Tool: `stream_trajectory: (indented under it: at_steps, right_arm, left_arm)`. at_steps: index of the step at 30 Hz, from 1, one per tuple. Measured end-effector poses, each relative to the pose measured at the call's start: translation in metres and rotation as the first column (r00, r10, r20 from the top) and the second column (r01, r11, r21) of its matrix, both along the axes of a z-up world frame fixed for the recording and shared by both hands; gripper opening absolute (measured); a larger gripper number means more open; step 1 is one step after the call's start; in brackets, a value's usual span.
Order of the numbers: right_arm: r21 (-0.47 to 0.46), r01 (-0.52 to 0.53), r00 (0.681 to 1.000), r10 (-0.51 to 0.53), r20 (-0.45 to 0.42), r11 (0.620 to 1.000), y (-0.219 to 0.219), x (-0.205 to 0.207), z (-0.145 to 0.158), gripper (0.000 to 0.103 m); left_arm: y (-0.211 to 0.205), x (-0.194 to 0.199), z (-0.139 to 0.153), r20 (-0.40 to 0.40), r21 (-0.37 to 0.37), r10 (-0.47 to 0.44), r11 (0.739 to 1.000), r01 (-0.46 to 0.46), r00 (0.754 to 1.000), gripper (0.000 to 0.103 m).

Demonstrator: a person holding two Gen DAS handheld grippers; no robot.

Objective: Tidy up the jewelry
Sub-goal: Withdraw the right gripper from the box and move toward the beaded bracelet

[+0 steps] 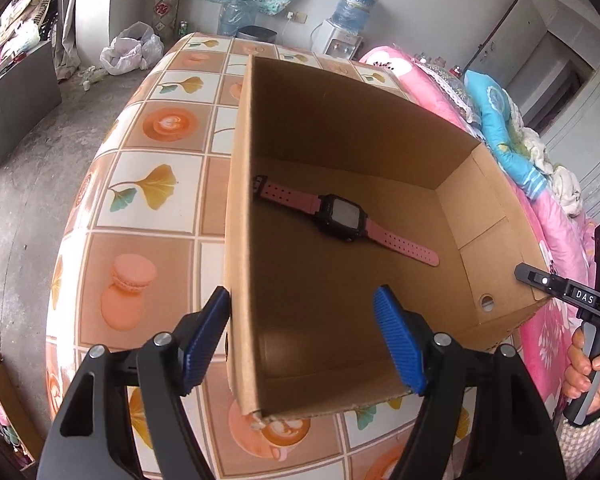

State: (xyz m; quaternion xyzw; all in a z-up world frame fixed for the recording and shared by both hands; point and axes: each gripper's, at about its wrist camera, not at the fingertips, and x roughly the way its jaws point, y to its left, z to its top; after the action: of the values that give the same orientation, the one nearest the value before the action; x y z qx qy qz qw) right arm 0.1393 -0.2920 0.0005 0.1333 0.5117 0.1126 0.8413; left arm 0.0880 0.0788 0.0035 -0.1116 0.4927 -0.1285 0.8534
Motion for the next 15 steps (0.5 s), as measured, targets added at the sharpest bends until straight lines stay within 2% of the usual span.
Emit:
stream_trajectory:
  at_steps: [3, 7, 12, 15]
  right_arm:
    - [-0.010, -0.016, 1.000, 0.016, -0.005, 1.000, 0.008, 0.015, -0.005, 0.023]
    - [-0.045, -0.022, 1.000, 0.023, 0.005, 0.999, 0.014, 0.017, -0.007, 0.025]
    - [-0.003, -0.019, 1.000, 0.019, 0.011, 1.000, 0.008, 0.016, -0.009, 0.028]
    - [0.009, -0.007, 0.999, 0.006, 0.054, 1.000, 0.003, 0.010, -0.003, 0.028]
  left_arm:
    - [0.003, 0.017, -0.004, 0.004, 0.018, 0.013, 1.000, -0.013, 1.000, 0.071]
    - [0.002, 0.018, -0.004, 0.008, 0.043, 0.009, 0.999, -0.009, 1.000, 0.072]
    - [0.004, 0.014, -0.006, 0.027, 0.032, 0.013, 0.999, -0.014, 1.000, 0.072]
    - [0.008, 0.010, -0.005, 0.049, 0.021, 0.015, 1.000, -0.016, 0.999, 0.073]
